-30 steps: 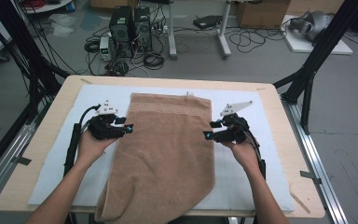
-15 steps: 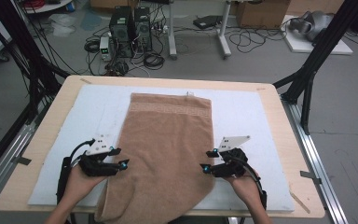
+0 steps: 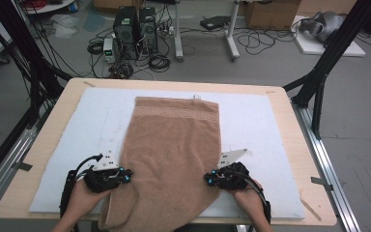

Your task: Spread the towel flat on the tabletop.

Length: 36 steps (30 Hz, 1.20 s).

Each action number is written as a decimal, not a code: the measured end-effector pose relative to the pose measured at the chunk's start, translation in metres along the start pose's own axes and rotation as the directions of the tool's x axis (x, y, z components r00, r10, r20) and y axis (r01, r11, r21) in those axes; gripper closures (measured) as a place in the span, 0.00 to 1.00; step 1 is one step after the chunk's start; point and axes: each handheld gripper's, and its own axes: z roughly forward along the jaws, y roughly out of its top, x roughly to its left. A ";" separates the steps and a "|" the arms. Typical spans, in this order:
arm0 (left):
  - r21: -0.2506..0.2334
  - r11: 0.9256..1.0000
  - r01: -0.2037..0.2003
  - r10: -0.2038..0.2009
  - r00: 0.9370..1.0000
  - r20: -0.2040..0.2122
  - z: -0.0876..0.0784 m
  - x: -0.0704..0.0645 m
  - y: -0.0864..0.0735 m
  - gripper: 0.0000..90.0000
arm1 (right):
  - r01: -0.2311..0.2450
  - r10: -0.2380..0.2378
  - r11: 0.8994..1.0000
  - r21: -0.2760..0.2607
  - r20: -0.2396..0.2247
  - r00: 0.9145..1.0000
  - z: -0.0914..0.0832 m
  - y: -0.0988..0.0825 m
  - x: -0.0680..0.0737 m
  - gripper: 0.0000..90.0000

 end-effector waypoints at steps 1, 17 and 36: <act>0.002 1.000 0.003 -0.003 1.000 -0.001 -0.001 0.000 0.001 0.94 | 0.006 -0.006 1.000 0.009 -0.006 1.000 0.000 0.002 -0.001 0.96; -0.107 0.990 0.097 -0.106 0.990 -0.089 -0.005 0.045 0.044 0.95 | -0.009 0.016 0.998 -0.068 0.104 0.994 -0.027 0.043 -0.045 0.97; -0.101 0.987 0.123 -0.140 0.971 -0.195 0.013 0.075 0.063 0.70 | -0.127 0.138 0.989 -0.078 0.160 0.978 -0.009 0.059 -0.090 0.74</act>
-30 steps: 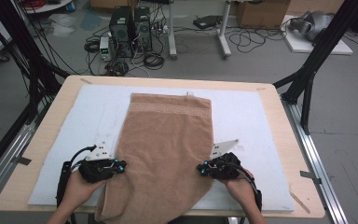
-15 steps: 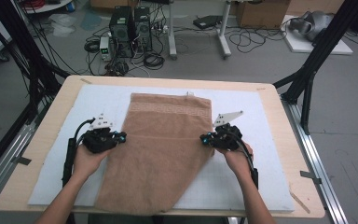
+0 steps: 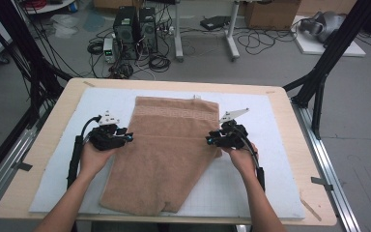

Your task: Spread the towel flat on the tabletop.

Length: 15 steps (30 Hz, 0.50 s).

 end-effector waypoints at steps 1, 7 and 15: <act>-0.009 1.000 -0.010 0.010 1.000 0.007 -0.006 -0.002 -0.001 0.69 | 0.008 -0.008 1.000 -0.018 -0.010 1.000 -0.006 0.000 0.005 0.72; -0.014 0.998 -0.062 0.063 0.997 0.044 -0.030 -0.021 -0.018 0.61 | 0.084 -0.087 0.995 -0.050 -0.068 0.994 -0.026 -0.014 0.039 0.62; 0.028 0.996 -0.083 0.079 0.990 0.117 -0.039 -0.052 -0.059 0.49 | 0.126 -0.133 0.990 -0.057 -0.124 0.983 -0.022 -0.043 0.076 0.51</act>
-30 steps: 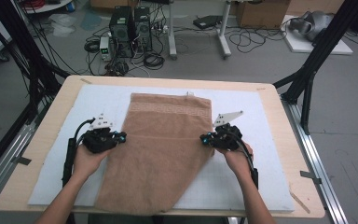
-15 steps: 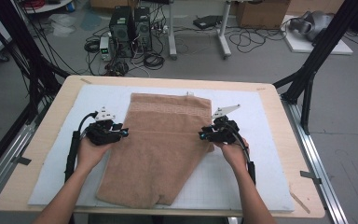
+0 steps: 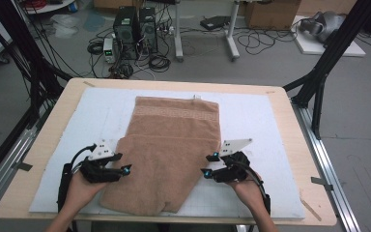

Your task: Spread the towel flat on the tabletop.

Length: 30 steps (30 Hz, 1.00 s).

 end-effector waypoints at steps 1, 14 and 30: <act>0.015 1.000 -0.009 0.009 1.000 0.005 0.001 -0.003 -0.004 0.49 | 0.000 0.000 1.000 0.005 -0.007 1.000 0.002 -0.001 0.004 0.49; 0.062 0.996 -0.061 0.058 0.997 0.050 0.006 -0.008 -0.010 0.92 | 0.034 -0.030 0.997 0.066 -0.065 0.997 0.046 0.012 0.006 0.88; -0.031 0.995 0.095 -0.097 0.992 -0.086 0.007 0.049 0.024 0.93 | 0.034 -0.036 0.998 0.058 0.035 0.999 0.045 0.081 -0.030 0.91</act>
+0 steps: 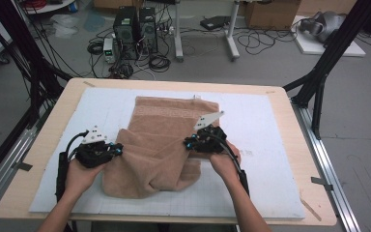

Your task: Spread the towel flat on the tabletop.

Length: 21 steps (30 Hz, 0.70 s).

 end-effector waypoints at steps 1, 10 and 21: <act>0.002 1.000 0.011 -0.011 1.000 -0.005 0.004 0.003 0.000 0.93 | -0.017 0.017 1.000 0.017 0.011 1.000 0.008 0.002 -0.007 0.91; 0.039 0.998 0.053 -0.050 0.996 -0.076 0.036 0.020 0.016 0.84 | -0.141 0.138 0.989 0.051 0.060 0.989 0.038 -0.002 -0.044 0.90; -0.025 0.999 0.021 -0.022 0.999 -0.040 -0.010 0.010 0.013 0.63 | -0.076 0.077 0.997 -0.018 0.062 0.995 -0.006 -0.012 -0.021 0.70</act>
